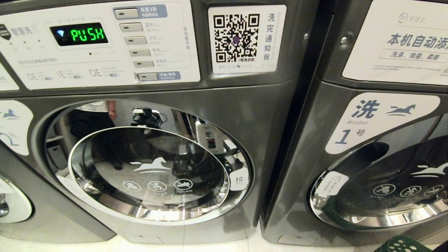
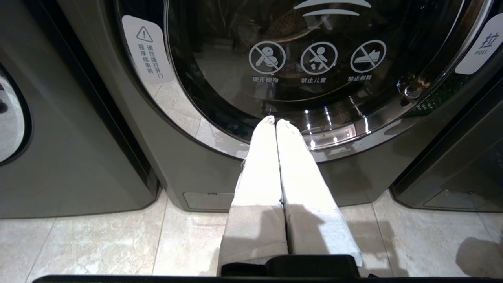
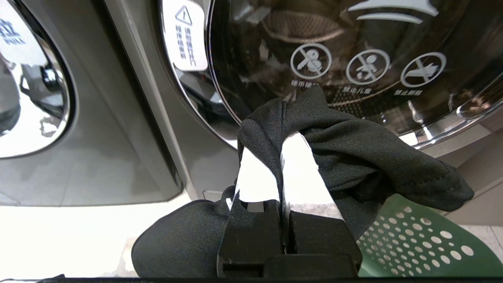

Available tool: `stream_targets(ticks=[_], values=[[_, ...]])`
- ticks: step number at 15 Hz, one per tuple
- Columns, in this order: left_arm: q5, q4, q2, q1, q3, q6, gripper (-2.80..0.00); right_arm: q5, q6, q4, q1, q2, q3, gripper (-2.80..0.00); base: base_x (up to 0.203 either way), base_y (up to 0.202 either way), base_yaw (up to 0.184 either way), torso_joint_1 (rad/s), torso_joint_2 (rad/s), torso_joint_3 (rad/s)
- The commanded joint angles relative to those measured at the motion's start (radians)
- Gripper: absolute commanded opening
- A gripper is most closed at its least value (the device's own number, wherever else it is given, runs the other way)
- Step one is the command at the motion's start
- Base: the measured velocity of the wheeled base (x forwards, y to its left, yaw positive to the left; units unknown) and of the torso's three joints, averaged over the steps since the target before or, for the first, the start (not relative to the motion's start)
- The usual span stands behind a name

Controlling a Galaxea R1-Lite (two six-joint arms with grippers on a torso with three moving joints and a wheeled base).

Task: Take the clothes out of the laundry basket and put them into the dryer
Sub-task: Put the clothes in the dryer

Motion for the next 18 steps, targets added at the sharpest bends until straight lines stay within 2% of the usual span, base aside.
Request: stream_targets(ticks=[1, 10, 18], values=[[0.000, 0.000, 0.000, -0.001, 0.000, 0.000, -2.80, -0.004, 0.000, -0.001, 0.000, 0.001, 0.000, -2.80, 0.000, 0.000, 0.000, -0.003, 0.00, 0.198], [0.000, 0.000, 0.000, -0.001, 0.000, 0.000, -2.80, -0.003, -0.003, -0.001, 0.000, 0.001, 0.000, -2.80, 0.000, 0.000, 0.000, 0.001, 0.00, 0.193], [0.000, 0.000, 0.000, -0.001, 0.000, 0.000, -2.80, -0.002, -0.001, -0.001, 0.000, 0.001, 0.000, -2.80, 0.000, 0.000, 0.000, 0.001, 0.00, 0.020]])
